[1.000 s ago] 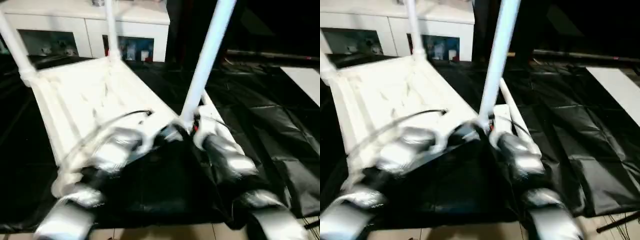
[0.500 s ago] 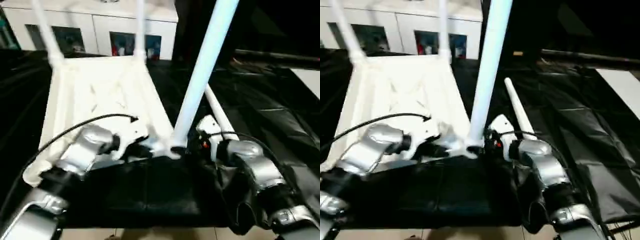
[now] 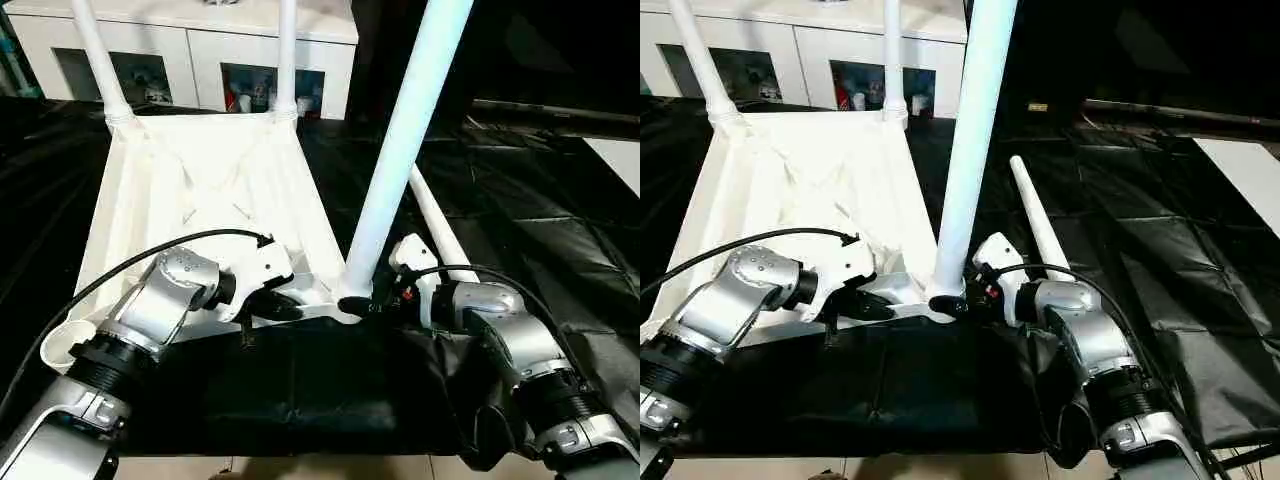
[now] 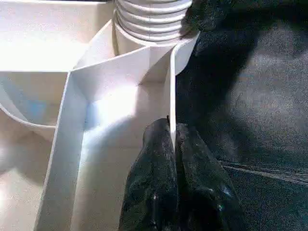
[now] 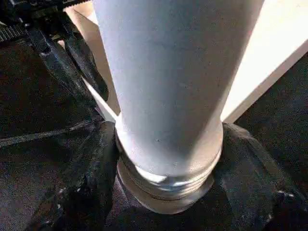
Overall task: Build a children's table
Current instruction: Rotate leg to tighten
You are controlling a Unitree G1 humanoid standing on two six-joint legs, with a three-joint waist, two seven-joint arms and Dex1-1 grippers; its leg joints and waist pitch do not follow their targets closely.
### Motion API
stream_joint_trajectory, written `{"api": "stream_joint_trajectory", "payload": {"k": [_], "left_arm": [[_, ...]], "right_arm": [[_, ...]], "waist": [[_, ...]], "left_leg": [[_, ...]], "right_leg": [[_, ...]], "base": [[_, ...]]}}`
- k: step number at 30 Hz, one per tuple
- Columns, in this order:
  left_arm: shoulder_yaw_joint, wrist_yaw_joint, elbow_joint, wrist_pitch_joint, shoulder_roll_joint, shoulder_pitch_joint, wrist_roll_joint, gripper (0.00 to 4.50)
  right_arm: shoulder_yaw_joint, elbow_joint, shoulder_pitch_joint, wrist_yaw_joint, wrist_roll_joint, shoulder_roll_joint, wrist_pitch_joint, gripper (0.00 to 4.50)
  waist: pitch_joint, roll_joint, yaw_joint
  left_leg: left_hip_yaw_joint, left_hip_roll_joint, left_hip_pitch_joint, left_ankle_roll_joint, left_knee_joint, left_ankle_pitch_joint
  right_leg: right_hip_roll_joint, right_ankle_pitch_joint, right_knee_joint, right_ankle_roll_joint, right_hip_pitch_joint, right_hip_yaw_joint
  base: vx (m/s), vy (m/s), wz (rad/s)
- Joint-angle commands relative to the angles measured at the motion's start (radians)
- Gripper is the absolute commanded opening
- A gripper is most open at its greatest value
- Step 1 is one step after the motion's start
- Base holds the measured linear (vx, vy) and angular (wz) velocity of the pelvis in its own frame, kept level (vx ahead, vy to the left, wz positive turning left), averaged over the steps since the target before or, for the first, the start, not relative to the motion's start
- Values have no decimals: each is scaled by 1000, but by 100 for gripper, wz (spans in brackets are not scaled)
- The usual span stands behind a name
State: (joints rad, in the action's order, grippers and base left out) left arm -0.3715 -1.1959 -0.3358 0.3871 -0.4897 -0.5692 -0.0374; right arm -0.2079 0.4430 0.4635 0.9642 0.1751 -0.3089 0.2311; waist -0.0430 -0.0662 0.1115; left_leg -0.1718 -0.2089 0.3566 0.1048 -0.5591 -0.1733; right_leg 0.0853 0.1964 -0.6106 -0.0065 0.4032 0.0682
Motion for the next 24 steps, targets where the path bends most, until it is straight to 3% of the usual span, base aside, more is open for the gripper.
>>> {"api": "stream_joint_trajectory", "payload": {"k": [1,5,7,9,10,11,12,13,16,23,24], "left_arm": [[-55,-39,11,13,5,21,-4,0],[-50,0,3,29,27,23,-12,0],[-38,70,-23,51,68,13,-24,0],[-21,155,-60,77,121,-4,-36,0],[-8,225,-94,96,168,-20,-44,0],[-8,225,-94,96,168,-20,-44,0],[4,305,-138,107,224,-42,-54,0],[5,310,-141,108,227,-44,-54,0],[32,444,-220,126,330,-85,-62,0],[28,493,-261,114,388,-107,-83,0],[25,491,-263,112,387,-107,-87,0]], "right_arm": [[11,-13,-9,-4,8,5,8,269],[47,44,0,-110,-3,38,4,269],[86,116,20,-240,-20,75,4,269],[124,180,37,-376,-30,115,15,269],[167,228,53,-493,-21,156,27,269],[167,228,53,-493,-21,156,27,269],[218,280,73,-634,-4,205,36,269],[220,283,74,-640,-2,208,36,269],[265,355,113,-784,26,300,9,269],[239,391,150,-765,2,360,-87,269],[253,380,150,-721,25,369,-101,325]], "waist": [[48,11,-1],[46,12,-2],[37,13,-10],[38,11,-15],[36,12,-21],[35,11,-24],[36,12,-28],[36,12,-30],[37,14,-29],[40,11,-29],[41,10,-27]], "left_leg": [[-3,-20,-6,-26,59,-172],[-3,-20,-6,-20,61,-179],[-1,-19,-6,3,69,-243],[3,-18,-9,19,70,-283],[4,-17,-11,29,71,-305],[6,-16,-12,33,72,-319],[10,-15,-6,36,73,-327],[12,-14,-6,36,74,-341],[11,-13,-15,27,71,-356],[10,-14,-5,15,74,-347],[9,-15,-6,9,73,-346]], "right_leg": [[49,83,60,-212,-53,-44],[50,101,62,-208,-52,-45],[52,217,75,-189,-46,-44],[56,322,84,-159,-47,-45],[55,369,90,-147,-39,-46],[57,402,93,-139,-39,-44],[58,444,98,-115,-43,-42],[58,476,103,-97,-40,-39],[55,466,108,-84,-28,-40],[51,381,100,-91,-32,-41],[52,369,101,-96,-31,-42]], "base": [[0,0,0],[0,0,0],[0,0,0],[0,0,0],[0,0,0],[0,0,0],[0,0,0],[0,0,0],[0,0,0],[0,0,0],[0,0,0]]}}
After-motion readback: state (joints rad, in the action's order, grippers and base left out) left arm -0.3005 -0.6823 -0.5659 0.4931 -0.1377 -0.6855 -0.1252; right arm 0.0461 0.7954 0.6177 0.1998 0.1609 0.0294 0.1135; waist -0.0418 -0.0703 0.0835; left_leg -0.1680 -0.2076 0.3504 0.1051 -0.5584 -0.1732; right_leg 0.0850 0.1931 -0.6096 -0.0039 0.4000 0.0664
